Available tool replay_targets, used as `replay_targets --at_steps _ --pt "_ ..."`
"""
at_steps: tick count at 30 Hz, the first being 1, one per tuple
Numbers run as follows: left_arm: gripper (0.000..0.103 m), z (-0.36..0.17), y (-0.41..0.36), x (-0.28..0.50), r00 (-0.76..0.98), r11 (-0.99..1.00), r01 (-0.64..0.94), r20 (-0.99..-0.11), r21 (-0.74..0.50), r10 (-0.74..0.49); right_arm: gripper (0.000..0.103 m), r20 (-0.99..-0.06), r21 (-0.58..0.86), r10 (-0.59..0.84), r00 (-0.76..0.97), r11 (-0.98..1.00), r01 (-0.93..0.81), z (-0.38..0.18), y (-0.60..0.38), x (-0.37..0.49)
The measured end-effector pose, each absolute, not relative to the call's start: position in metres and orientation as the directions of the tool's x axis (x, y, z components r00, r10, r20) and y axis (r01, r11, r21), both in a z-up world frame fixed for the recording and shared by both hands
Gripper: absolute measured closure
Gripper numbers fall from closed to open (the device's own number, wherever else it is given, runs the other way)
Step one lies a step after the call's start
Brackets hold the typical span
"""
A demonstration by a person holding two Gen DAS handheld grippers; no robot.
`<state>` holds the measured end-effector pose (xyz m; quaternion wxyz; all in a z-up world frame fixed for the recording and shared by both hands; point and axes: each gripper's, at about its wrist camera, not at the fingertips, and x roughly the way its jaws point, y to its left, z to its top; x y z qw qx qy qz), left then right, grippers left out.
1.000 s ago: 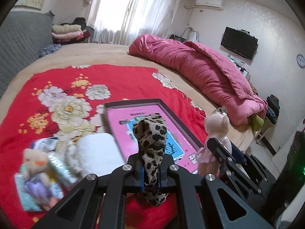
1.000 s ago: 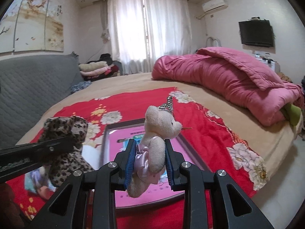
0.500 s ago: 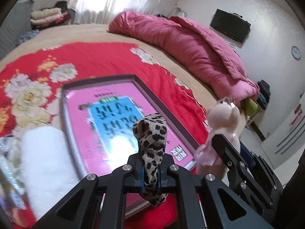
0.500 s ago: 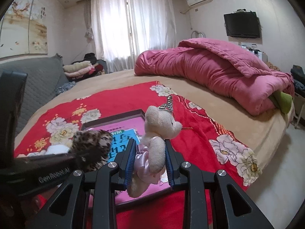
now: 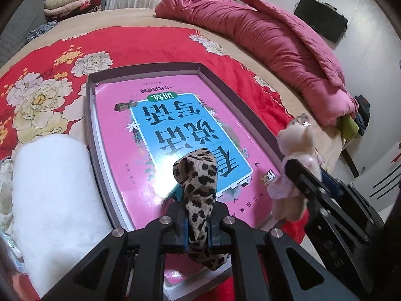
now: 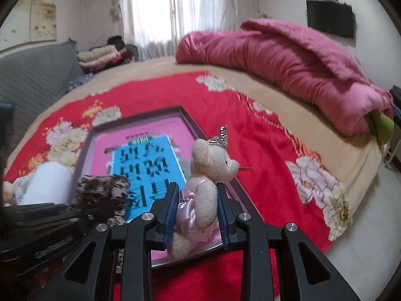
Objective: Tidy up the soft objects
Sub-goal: 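Carry the leopard cloth and pink-dress bear over the pink tray with both tools, then open the left tool to drop the leopard cloth on the tray while the right tool releases the bear there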
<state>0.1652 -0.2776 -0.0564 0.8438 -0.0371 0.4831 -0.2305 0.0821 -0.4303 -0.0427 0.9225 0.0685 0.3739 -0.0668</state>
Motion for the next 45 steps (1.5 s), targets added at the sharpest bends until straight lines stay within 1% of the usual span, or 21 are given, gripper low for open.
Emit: replay_targets --at_steps 4,6,9,13,18,20,21,22,24,30,32,34,37,45 --pt "0.090 -0.057 -0.280 0.163 0.417 0.891 0.366 -0.809 -0.268 -0.414 0.072 -0.738 0.074 -0.072 0.671 0.980 0.186 -0.054 -0.433 0.090" --pt "0.086 -0.057 -0.281 0.163 0.416 0.891 0.371 -0.811 -0.262 -0.412 0.072 -0.754 0.072 -0.069 0.653 0.980 0.186 -0.059 -0.433 0.093" --pt "0.083 -0.056 -0.282 0.161 0.420 0.890 0.383 -0.812 -0.247 -0.406 0.072 -0.758 0.064 -0.071 0.648 0.981 0.184 -0.061 -0.432 0.094" --pt "0.080 -0.055 -0.282 0.160 0.419 0.889 0.389 -0.813 -0.242 -0.405 0.068 -0.761 0.070 -0.069 0.646 0.980 0.188 -0.062 -0.433 0.094" --pt "0.065 -0.051 -0.284 0.157 0.422 0.883 0.399 -0.806 -0.246 -0.415 0.065 -0.761 0.093 -0.057 0.647 0.976 0.195 -0.062 -0.436 0.094" --pt "0.061 -0.047 -0.283 0.155 0.429 0.882 0.402 -0.801 -0.246 -0.418 0.061 -0.757 0.101 -0.054 0.651 0.975 0.198 -0.062 -0.438 0.093" --pt "0.060 -0.045 -0.283 0.154 0.431 0.882 0.403 -0.799 -0.246 -0.420 0.057 -0.756 0.104 -0.054 0.652 0.974 0.201 -0.062 -0.438 0.092" --pt "0.059 -0.043 -0.282 0.154 0.435 0.882 0.402 -0.796 -0.246 -0.420 0.052 -0.754 0.109 -0.052 0.654 0.973 0.203 -0.061 -0.439 0.091" --pt "0.057 -0.040 -0.281 0.153 0.442 0.883 0.401 -0.793 -0.244 -0.419 0.048 -0.748 0.119 -0.050 0.662 0.971 0.208 -0.060 -0.441 0.089" --pt "0.055 -0.028 -0.270 0.149 0.468 0.886 0.394 -0.777 -0.243 -0.422 0.046 -0.732 0.123 -0.057 0.679 0.969 0.213 -0.056 -0.441 0.085" --pt "0.053 -0.025 -0.267 0.148 0.472 0.886 0.395 -0.773 -0.243 -0.423 0.043 -0.724 0.121 -0.061 0.687 0.969 0.214 -0.054 -0.441 0.083" --pt "0.052 -0.024 -0.264 0.147 0.477 0.888 0.390 -0.771 -0.244 -0.422 0.037 -0.715 0.119 -0.068 0.696 0.969 0.218 -0.051 -0.441 0.081" --pt "0.051 -0.023 -0.260 0.147 0.480 0.891 0.381 -0.770 -0.249 -0.421 0.035 -0.704 0.120 -0.075 0.706 0.967 0.223 -0.048 -0.442 0.078" --pt "0.051 -0.018 -0.245 0.135 0.504 0.893 0.376 -0.755 -0.245 -0.420 0.033 -0.695 0.126 -0.086 0.714 0.963 0.238 -0.044 -0.443 0.071"
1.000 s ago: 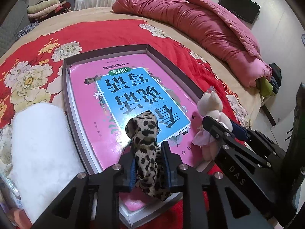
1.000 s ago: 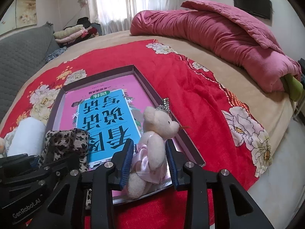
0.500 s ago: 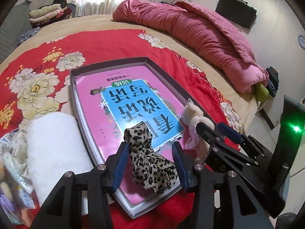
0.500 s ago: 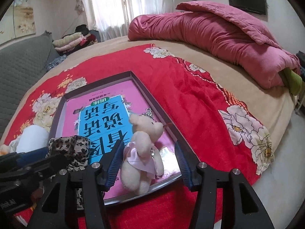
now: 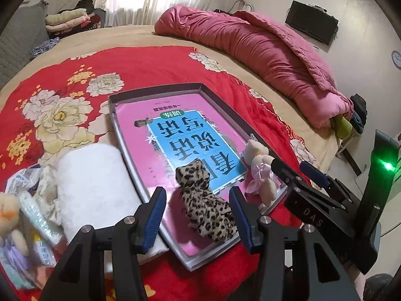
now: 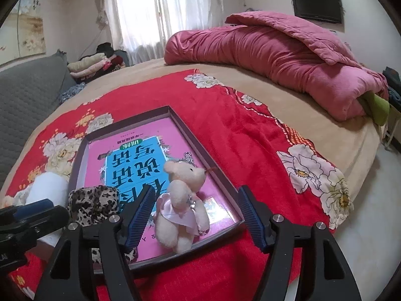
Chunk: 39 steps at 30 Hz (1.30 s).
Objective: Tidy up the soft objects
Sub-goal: 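Open the left tool to drop the leopard cloth on the tray while the right tool releases the bear there, then move both open tools back to the pile of soft items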
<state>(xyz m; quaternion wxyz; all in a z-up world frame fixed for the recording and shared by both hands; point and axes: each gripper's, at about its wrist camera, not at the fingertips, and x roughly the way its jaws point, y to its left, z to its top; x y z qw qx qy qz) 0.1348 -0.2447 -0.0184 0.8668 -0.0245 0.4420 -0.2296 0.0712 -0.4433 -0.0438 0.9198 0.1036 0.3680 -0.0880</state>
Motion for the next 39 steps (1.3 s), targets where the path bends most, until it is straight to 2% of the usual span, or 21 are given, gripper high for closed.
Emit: replay_targets --at_steps 2,5,20,33,39 --pt "0.051 -0.017 -0.242 0.131 0.511 0.897 0.374 -0.755 -0.233 -0.410 0.033 -0.695 0.117 -0.092 0.713 0.964 0.239 -0.043 -0.442 0.070" --pt "0.042 -0.016 -0.239 0.126 0.532 0.908 0.363 -0.754 -0.207 -0.385 0.032 -0.691 0.108 -0.098 0.716 0.966 0.237 -0.041 -0.439 0.068" --pt "0.041 0.001 -0.206 0.096 0.608 0.945 0.297 -0.735 -0.139 -0.300 0.030 -0.642 0.107 -0.071 0.764 0.978 0.181 -0.004 -0.413 0.049" --pt "0.041 0.023 -0.107 0.067 0.660 0.970 0.153 -0.711 -0.191 -0.244 0.030 -0.585 0.100 0.077 0.807 0.995 -0.023 0.046 -0.335 0.028" --pt "0.041 0.018 -0.048 0.052 0.660 0.982 0.043 -0.733 -0.184 -0.166 0.029 -0.581 0.104 0.165 0.797 0.986 -0.128 0.060 -0.294 0.020"
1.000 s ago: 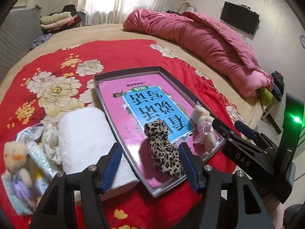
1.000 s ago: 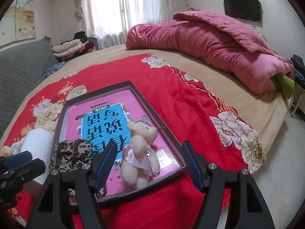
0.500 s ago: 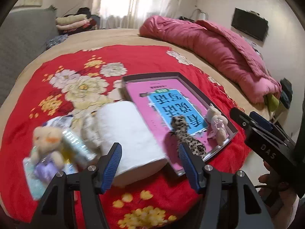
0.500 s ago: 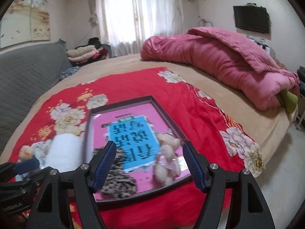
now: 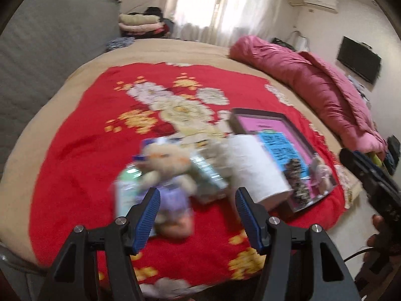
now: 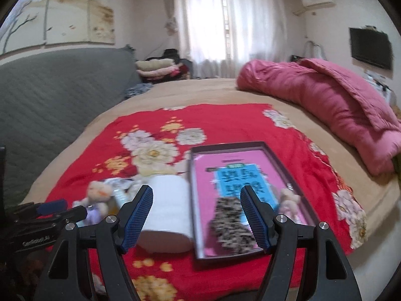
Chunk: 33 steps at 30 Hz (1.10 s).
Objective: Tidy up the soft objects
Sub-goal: 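Move both open tools back to the pile of soft items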
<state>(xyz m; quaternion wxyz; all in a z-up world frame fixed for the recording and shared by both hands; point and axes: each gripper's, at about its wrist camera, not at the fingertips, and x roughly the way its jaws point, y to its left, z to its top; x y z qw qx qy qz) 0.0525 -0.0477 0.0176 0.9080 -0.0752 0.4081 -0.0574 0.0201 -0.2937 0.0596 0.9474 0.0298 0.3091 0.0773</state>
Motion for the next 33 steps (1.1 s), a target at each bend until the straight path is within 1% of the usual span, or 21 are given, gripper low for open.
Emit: replay_targets --at_steps 5,9,13,20,31,33 --pt "0.041 0.007 -0.004 0.043 0.650 0.974 -0.034 -0.745 -0.225 -0.149 0.029 -0.595 0.081 0.209 0.776 0.976 -0.201 0.060 -0.258 0.016" --pt "0.041 0.001 0.015 0.040 0.645 0.972 -0.064 -0.753 -0.225 -0.132 0.029 -0.611 0.071 0.248 0.752 0.963 -0.259 0.057 -0.233 0.012" --pt "0.041 -0.006 0.030 0.035 0.639 0.963 -0.080 -0.755 -0.258 -0.149 0.029 -0.627 0.058 0.273 0.730 0.951 -0.305 0.052 -0.212 0.010" --pt "0.041 -0.020 0.033 0.039 0.615 0.951 -0.062 -0.762 -0.304 -0.203 0.029 -0.654 0.067 0.309 0.690 0.933 -0.354 0.044 -0.186 0.014" --pt "0.041 -0.049 0.028 0.054 0.556 0.944 -0.038 -0.792 -0.327 -0.252 0.029 -0.696 0.071 0.323 0.641 0.920 -0.387 0.025 -0.167 0.021" --pt "0.041 -0.055 0.031 0.057 0.541 0.931 -0.033 -0.789 -0.364 -0.290 0.029 -0.709 0.077 0.329 0.624 0.915 -0.396 0.020 -0.162 0.024"
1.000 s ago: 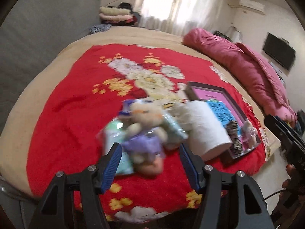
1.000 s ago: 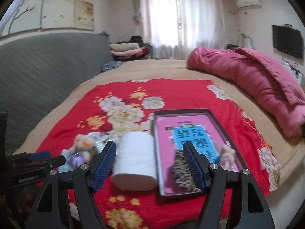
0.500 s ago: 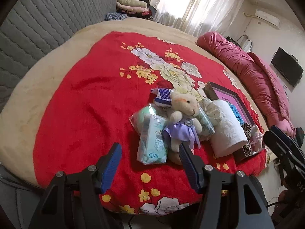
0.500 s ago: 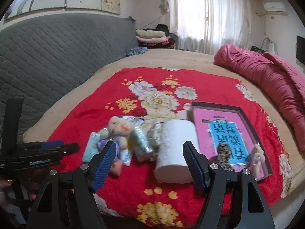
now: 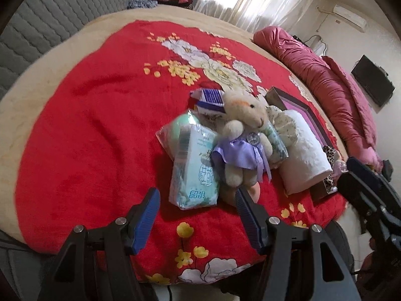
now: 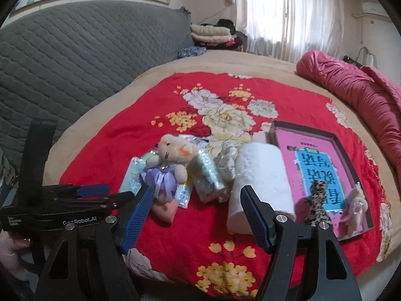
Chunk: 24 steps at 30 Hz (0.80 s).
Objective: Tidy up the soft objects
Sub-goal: 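Move both open tools back to the pile of soft items, then grasp the blue-white wet-wipes pack with the left tool while the right tool grasps the purple-dress bear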
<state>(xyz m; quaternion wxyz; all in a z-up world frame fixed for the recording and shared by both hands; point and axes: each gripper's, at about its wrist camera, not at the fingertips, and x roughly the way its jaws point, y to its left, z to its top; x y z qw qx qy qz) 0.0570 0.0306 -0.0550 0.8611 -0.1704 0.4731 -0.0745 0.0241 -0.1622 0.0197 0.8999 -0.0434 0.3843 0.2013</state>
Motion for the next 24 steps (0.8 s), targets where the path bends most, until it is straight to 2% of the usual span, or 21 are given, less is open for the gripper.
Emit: replay_targets --at_steps 13,18,24 --pt "0.043 -0.075 0.047 0.071 0.530 0.890 -0.036 -0.764 -0.454 -0.368 0.029 -0.770 0.179 0.397 0.499 0.886 -0.428 -0.013 -0.126 0.061" --pt "0.053 -0.080 0.046 0.075 0.529 0.889 -0.025 -0.761 -0.457 -0.376 0.029 -0.781 0.242 0.419 0.463 0.887 -0.394 -0.022 -0.122 0.078" --pt "0.058 -0.081 0.045 0.077 0.541 0.877 -0.007 -0.740 -0.480 -0.401 0.029 -0.794 0.271 0.426 0.434 0.887 -0.374 -0.032 -0.111 0.094"
